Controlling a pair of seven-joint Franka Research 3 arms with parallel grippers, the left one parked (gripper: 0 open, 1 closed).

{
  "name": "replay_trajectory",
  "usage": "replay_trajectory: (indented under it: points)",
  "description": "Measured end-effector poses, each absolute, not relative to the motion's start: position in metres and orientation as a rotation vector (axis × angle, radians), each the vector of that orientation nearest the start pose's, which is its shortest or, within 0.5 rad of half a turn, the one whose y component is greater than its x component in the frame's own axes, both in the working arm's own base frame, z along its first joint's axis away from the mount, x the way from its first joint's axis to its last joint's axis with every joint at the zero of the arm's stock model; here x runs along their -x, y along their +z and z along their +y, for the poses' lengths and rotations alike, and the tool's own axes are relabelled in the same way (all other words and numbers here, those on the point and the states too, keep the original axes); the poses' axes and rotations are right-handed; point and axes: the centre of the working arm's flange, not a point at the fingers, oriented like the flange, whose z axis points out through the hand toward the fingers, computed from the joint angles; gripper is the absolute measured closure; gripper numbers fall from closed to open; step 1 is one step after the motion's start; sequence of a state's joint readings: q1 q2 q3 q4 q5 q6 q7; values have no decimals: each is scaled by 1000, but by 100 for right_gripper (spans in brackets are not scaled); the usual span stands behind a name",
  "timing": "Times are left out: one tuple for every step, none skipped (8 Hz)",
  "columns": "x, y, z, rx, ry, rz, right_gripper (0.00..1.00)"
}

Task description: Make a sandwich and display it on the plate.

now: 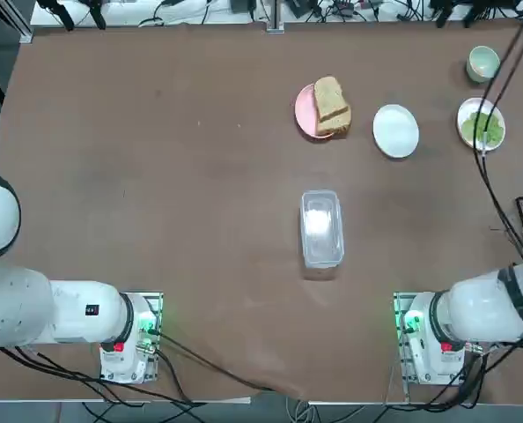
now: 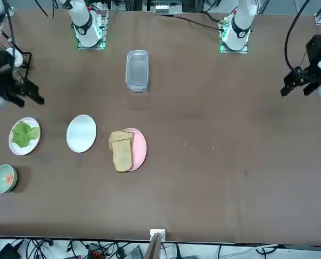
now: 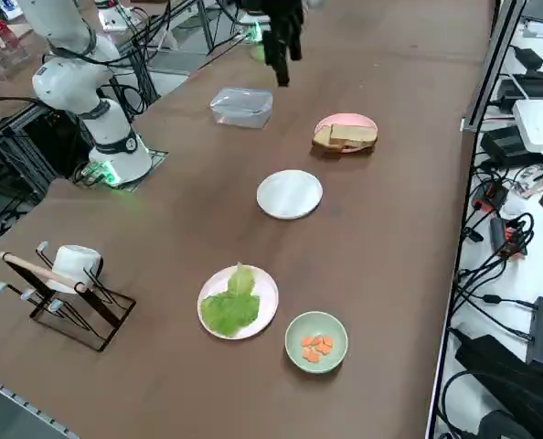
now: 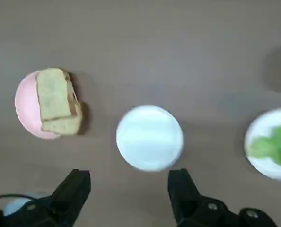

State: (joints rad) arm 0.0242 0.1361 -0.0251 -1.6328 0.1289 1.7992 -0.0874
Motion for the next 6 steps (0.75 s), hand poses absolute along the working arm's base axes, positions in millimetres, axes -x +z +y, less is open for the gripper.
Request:
replay_trajectory:
  points:
    - [-634, 498, 27, 2976, -37, -104, 0]
    - [-660, 464, 42, 2916, -14, -112, 1]
    - [-685, 437, 54, 2844, 0, -110, 1]
    - [-704, 413, 59, 2768, 8, -104, 1]
    - [-718, 386, 61, 2678, 19, -102, 1]
    - [-727, 358, 60, 2574, 24, -99, 0]
